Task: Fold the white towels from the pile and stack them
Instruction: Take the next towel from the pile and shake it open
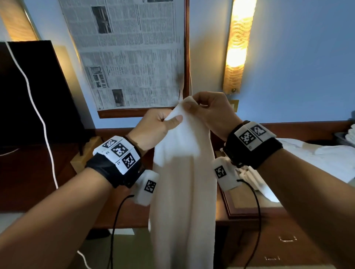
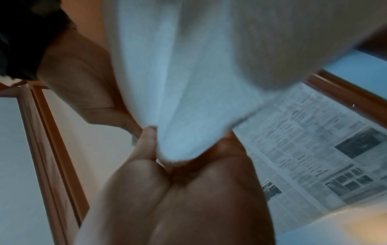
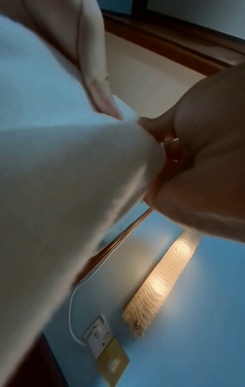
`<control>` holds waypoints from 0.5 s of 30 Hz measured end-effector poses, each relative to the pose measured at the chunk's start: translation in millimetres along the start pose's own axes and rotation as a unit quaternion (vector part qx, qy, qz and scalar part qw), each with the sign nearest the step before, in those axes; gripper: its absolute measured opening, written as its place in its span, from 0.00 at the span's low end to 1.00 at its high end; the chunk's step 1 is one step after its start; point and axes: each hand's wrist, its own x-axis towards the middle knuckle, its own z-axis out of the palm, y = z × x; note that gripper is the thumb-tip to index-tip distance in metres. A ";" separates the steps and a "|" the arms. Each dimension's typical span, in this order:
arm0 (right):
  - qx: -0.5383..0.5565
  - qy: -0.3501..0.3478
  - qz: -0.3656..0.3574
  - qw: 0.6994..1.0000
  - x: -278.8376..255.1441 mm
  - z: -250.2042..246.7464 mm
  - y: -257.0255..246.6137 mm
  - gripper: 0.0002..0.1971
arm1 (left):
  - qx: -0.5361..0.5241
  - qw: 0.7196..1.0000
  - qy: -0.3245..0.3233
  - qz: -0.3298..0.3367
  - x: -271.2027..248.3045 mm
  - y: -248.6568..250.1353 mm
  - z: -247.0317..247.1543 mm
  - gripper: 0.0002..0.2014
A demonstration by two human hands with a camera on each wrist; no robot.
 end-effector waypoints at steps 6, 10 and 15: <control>0.146 0.010 0.008 0.989 -5.0 1.2 8.9 0.21 | 0.061 0.996 0.065 0.025 19.4 14.2 4.1 0.25; 0.262 0.017 0.072 0.962 -13.6 0.8 28.1 0.11 | 0.106 0.991 0.073 0.047 22.4 18.0 8.9 0.21; 0.315 0.021 0.105 0.943 -15.9 -7.4 31.9 0.04 | 0.142 0.985 0.069 0.074 28.9 19.1 12.4 0.21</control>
